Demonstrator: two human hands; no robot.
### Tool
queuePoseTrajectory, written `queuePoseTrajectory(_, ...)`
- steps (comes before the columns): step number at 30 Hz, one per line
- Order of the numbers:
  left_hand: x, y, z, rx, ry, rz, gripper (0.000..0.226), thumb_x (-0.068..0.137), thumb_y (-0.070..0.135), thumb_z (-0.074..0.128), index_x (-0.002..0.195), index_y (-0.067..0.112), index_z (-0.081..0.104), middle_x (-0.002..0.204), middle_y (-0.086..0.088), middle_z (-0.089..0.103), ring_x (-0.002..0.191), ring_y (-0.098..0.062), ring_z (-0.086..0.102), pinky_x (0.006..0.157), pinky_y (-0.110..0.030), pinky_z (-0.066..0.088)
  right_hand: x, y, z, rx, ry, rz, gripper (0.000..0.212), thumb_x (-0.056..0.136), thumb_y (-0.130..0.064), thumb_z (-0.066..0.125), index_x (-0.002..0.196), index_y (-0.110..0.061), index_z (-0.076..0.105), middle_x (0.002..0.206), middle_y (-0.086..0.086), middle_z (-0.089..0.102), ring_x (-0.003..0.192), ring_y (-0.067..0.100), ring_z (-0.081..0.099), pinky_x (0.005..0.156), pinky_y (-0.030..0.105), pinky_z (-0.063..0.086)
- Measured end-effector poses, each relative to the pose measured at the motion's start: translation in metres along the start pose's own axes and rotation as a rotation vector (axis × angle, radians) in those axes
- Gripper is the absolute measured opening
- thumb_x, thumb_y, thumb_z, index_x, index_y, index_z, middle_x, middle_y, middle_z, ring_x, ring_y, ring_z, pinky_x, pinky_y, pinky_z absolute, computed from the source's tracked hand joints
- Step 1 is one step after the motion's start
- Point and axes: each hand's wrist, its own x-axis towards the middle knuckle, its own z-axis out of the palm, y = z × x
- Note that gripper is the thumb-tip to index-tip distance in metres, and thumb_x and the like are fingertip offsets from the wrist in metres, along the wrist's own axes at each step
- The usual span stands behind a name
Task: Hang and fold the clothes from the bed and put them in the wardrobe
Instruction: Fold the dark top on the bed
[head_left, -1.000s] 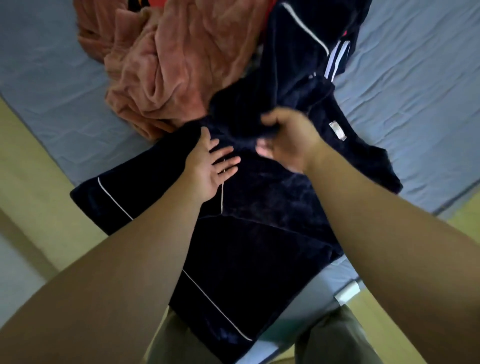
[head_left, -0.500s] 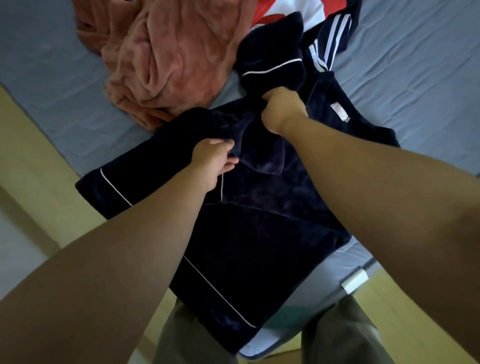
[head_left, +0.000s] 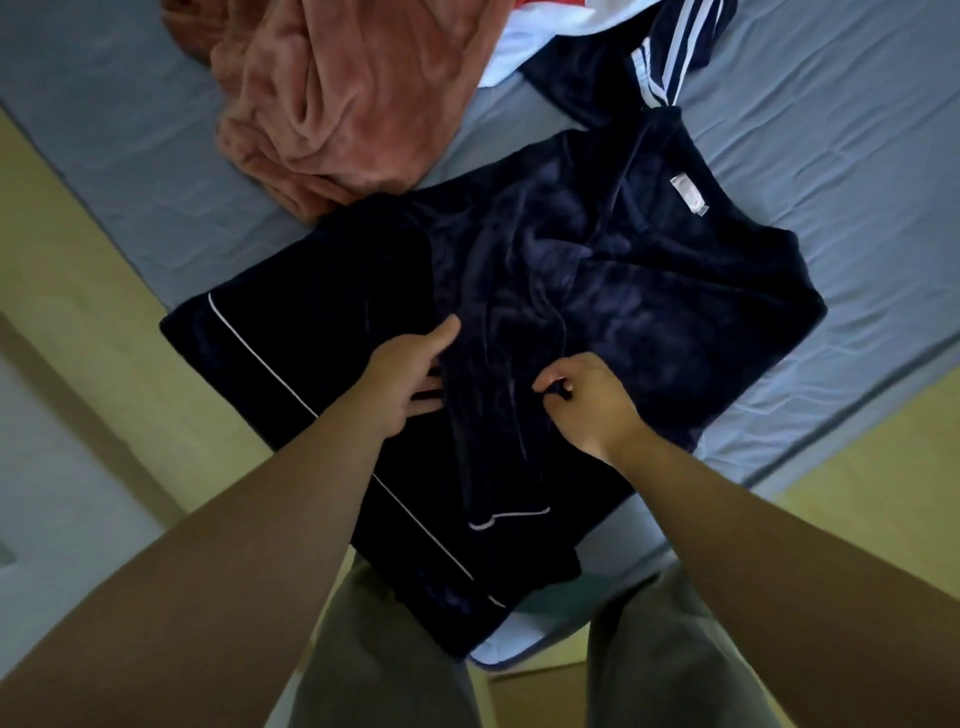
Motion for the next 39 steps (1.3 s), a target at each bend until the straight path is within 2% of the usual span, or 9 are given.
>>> queuePoseTrajectory(2, -0.002, -0.025, 0.003, 0.042, 0.044, 0.025, 0.062, 0.062, 0.067, 0.084, 0.11, 0.029, 0.072, 0.102, 0.009, 0.077, 0.095, -0.014, 0.073, 0.082, -0.038, 0.06, -0.005, 0.005, 0.018, 0.163, 0.128, 0.248, 0.026, 0.086, -0.028, 0.073, 0.101, -0.032, 0.052, 0.115, -0.004, 0.05, 0.09, 0.014, 0.061, 0.063, 0.018, 0.045)
queuePoseTrajectory(6, -0.008, -0.075, 0.009, 0.106, 0.048, -0.023, 0.068, 0.064, 0.05, 0.091, 0.121, 0.024, 0.065, 0.113, 0.005, 0.071, 0.099, -0.016, 0.07, 0.09, -0.038, 0.059, -0.016, 0.01, 0.053, 0.546, 0.015, 0.664, 0.061, 0.08, -0.033, 0.079, 0.126, -0.024, 0.039, 0.109, 0.001, 0.059, 0.086, 0.016, 0.061, 0.06, 0.028, 0.048)
queuePoseTrajectory(9, -0.005, -0.106, 0.012, 0.282, 0.032, 0.011, 0.054, 0.081, 0.041, 0.081, 0.128, 0.021, 0.063, 0.11, 0.007, 0.067, 0.099, -0.014, 0.065, 0.093, -0.033, 0.055, -0.027, 0.014, 0.07, 0.443, -0.093, 0.618, 0.075, 0.08, -0.025, 0.08, 0.14, -0.021, 0.036, 0.108, 0.0, 0.059, 0.087, 0.015, 0.061, 0.073, 0.031, 0.052)
queuePoseTrajectory(12, -0.001, -0.115, 0.007, 0.315, 0.138, 0.043, 0.037, 0.098, 0.037, 0.06, 0.131, 0.019, 0.061, 0.113, 0.002, 0.066, 0.1, -0.019, 0.064, 0.094, -0.039, 0.055, -0.038, 0.013, 0.082, 0.343, -0.251, 0.573, 0.061, 0.084, -0.028, 0.08, 0.136, -0.016, 0.052, 0.12, 0.003, 0.064, 0.099, 0.019, 0.061, 0.079, 0.029, 0.053)
queuePoseTrajectory(16, -0.004, -0.114, -0.004, 0.3, 0.248, 0.074, 0.03, 0.1, 0.035, 0.052, 0.126, 0.021, 0.06, 0.098, 0.007, 0.062, 0.087, -0.014, 0.061, 0.066, -0.028, 0.048, -0.047, 0.004, 0.085, 0.291, -0.424, 0.587, 0.054, 0.085, -0.044, 0.077, 0.129, -0.018, 0.059, 0.109, -0.002, 0.065, 0.097, 0.015, 0.061, 0.067, 0.026, 0.051)
queuePoseTrajectory(21, -0.002, -0.11, -0.011, 0.439, 0.295, 0.125, 0.014, 0.102, 0.037, 0.046, 0.111, 0.029, 0.055, 0.093, 0.006, 0.06, 0.077, -0.01, 0.057, 0.058, -0.024, 0.041, -0.042, -0.008, 0.081, 0.152, -0.568, 0.492, 0.074, 0.079, -0.033, 0.085, 0.142, -0.015, 0.05, 0.134, 0.003, 0.058, 0.109, 0.018, 0.056, 0.09, 0.026, 0.049)
queuePoseTrajectory(27, 0.002, -0.092, -0.014, 0.274, 0.223, 0.031, 0.046, 0.093, 0.054, 0.054, 0.121, 0.018, 0.062, 0.113, -0.002, 0.066, 0.098, -0.023, 0.065, 0.093, -0.044, 0.054, -0.045, -0.001, 0.082, 0.095, -0.603, 0.503, 0.057, 0.081, -0.019, 0.082, 0.133, -0.017, 0.058, 0.126, 0.004, 0.064, 0.111, 0.022, 0.061, 0.101, 0.038, 0.051)
queuePoseTrajectory(34, 0.015, -0.043, -0.024, -0.249, 0.356, 0.084, 0.048, 0.092, 0.06, 0.061, 0.113, 0.017, 0.06, 0.114, -0.005, 0.067, 0.098, -0.025, 0.069, 0.086, -0.042, 0.061, -0.057, 0.011, 0.089, 0.112, -0.689, 0.567, 0.056, 0.078, -0.023, 0.082, 0.127, -0.024, 0.056, 0.118, -0.003, 0.064, 0.102, 0.015, 0.064, 0.09, 0.032, 0.054)
queuePoseTrajectory(39, 0.028, -0.015, -0.032, -0.291, 0.378, 0.05, 0.045, 0.094, 0.027, 0.071, 0.133, 0.011, 0.057, 0.125, -0.008, 0.062, 0.105, -0.023, 0.063, 0.076, -0.035, 0.062, -0.066, 0.019, 0.098, 0.133, -0.672, 0.62, 0.032, 0.081, -0.003, 0.076, 0.11, -0.009, 0.064, 0.114, 0.009, 0.064, 0.104, 0.025, 0.064, 0.093, 0.043, 0.058)
